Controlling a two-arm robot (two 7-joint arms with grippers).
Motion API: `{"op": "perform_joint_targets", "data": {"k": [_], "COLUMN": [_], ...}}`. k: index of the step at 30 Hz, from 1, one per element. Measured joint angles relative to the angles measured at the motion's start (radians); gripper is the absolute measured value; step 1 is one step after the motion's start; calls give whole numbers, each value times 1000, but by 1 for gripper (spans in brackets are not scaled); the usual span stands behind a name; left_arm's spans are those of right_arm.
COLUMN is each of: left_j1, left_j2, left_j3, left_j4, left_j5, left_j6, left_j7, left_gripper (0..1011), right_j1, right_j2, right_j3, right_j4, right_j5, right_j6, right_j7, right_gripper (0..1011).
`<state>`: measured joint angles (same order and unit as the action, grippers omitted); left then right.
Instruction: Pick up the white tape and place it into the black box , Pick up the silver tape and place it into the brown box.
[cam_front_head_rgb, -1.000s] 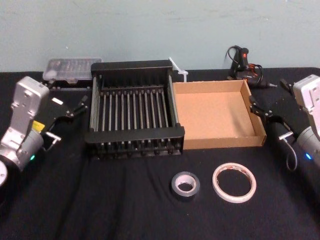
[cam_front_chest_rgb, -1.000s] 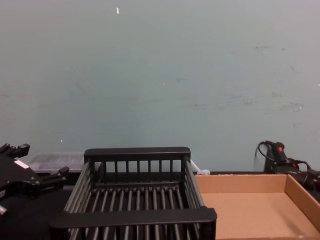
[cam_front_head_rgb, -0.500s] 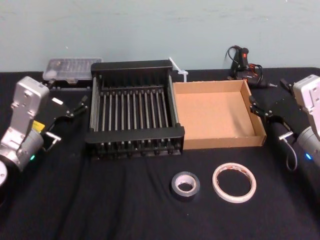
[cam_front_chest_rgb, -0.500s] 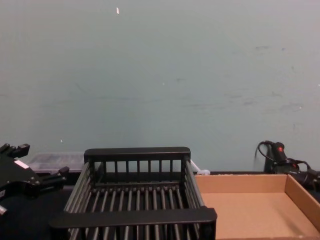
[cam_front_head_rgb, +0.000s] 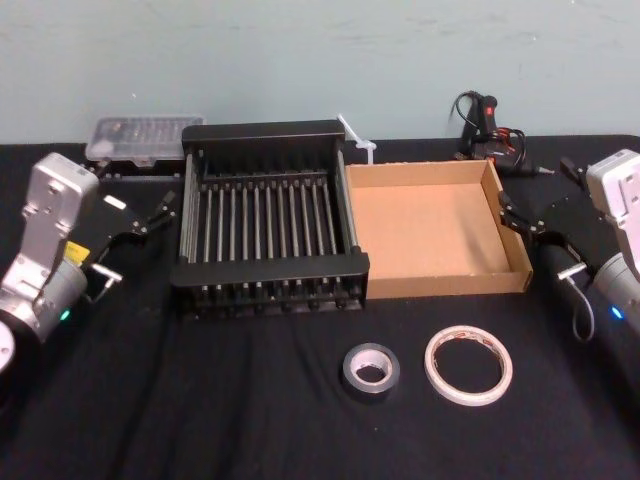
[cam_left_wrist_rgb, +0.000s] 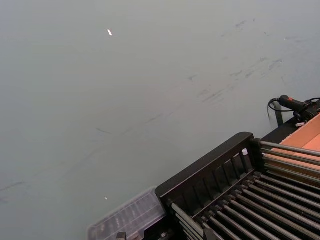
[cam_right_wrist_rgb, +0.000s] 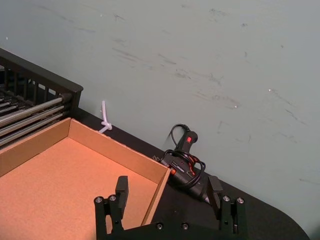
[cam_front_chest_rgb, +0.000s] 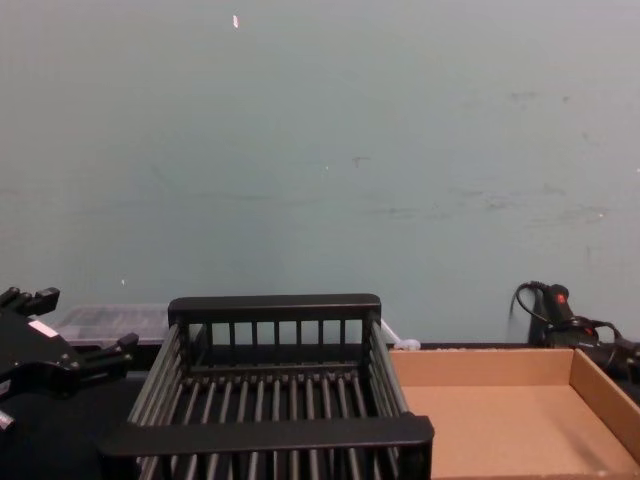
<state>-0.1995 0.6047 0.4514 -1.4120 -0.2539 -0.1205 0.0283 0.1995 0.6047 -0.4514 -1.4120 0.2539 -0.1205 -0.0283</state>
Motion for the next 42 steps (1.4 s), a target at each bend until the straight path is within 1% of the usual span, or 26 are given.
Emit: {"op": "perform_joint_targets", "data": {"k": [9,13,18,19,22,24,25,30,33,36,39,42], "left_j1": [0,0,0,0,0,0,0,0,0,0,0,0], "left_j2": [0,0,0,0,0,0,0,0,0,0,0,0], "left_j3": [0,0,0,0,0,0,0,0,0,0,0,0], "left_j4": [0,0,0,0,0,0,0,0,0,0,0,0], "left_j5": [0,0,0,0,0,0,0,0,0,0,0,0], "left_j6": [0,0,0,0,0,0,0,0,0,0,0,0], "left_j7": [0,0,0,0,0,0,0,0,0,0,0,0], "left_gripper": [1002,1002,1001,1001,1002,1001,1001,1001,1001,1001,1001,1001], "right_j1": [0,-10,-42,-42,-70,-83,-98,-139,-180,-205,-244,-265], "right_j2": [0,-1,9,9,25,31,40,63,85,98,118,127], "right_j3": [1,15,47,47,72,81,93,118,140,151,167,174], "right_j4": [0,-10,-51,-51,-90,-106,-126,-178,-226,-256,-300,-323], "right_j5": [0,5,25,25,45,53,60,83,101,113,133,146], "right_j6": [0,0,7,7,17,22,27,48,68,84,111,131], "right_j7": [1,17,39,39,56,63,69,87,108,121,148,165], "right_gripper": [1002,1002,1002,1002,1002,1003,1002,1002,1002,1002,1002,1002]}}
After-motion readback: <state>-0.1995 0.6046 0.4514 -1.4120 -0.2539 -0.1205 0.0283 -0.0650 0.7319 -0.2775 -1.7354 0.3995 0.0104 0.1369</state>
